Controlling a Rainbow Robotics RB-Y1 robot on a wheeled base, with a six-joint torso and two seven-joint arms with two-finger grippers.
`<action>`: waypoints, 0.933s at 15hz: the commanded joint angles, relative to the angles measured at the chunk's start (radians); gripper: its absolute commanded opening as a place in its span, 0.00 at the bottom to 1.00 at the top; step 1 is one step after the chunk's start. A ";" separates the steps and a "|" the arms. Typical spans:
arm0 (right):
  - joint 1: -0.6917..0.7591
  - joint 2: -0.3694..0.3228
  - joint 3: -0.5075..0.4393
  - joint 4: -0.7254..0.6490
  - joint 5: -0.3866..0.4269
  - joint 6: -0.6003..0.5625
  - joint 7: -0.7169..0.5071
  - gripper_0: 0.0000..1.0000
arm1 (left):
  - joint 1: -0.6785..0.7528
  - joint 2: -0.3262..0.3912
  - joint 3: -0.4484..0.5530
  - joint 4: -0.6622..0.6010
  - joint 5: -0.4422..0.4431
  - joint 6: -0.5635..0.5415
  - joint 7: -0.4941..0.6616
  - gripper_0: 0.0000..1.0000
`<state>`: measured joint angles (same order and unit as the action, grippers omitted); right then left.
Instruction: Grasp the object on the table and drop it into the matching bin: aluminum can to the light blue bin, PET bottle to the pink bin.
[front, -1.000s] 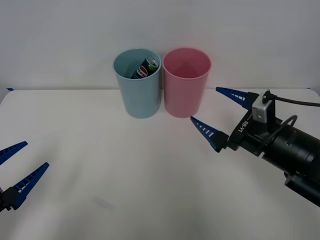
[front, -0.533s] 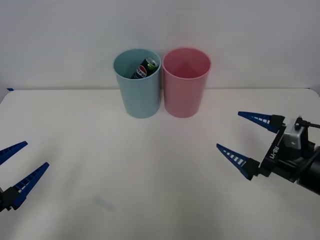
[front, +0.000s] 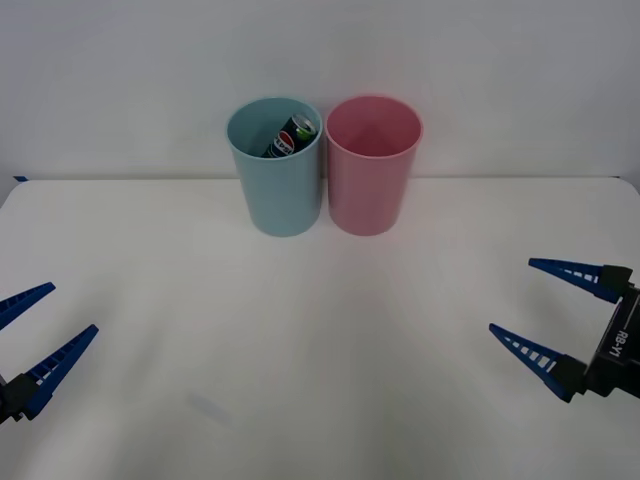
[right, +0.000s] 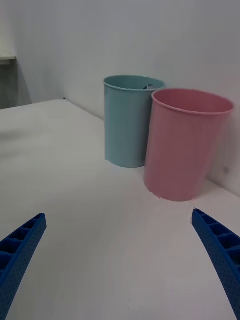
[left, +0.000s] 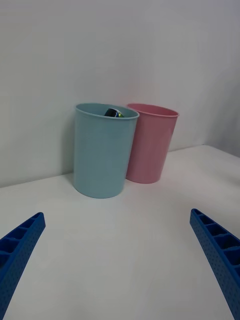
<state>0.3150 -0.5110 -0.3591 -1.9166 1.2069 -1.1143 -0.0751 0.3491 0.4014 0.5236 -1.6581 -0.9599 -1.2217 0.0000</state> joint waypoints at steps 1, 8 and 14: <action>-0.007 0.019 -0.067 0.060 -0.006 -0.093 0.000 1.00 | 0.000 0.000 0.000 0.000 0.000 0.000 0.000 1.00; 0.003 0.029 -0.120 0.116 -0.020 -0.147 -0.011 1.00 | 0.000 0.000 0.000 0.000 0.000 0.000 0.000 1.00; 0.019 0.028 -0.120 0.116 -0.020 -0.144 -0.008 1.00 | 0.000 0.000 0.000 0.000 0.000 0.000 0.000 1.00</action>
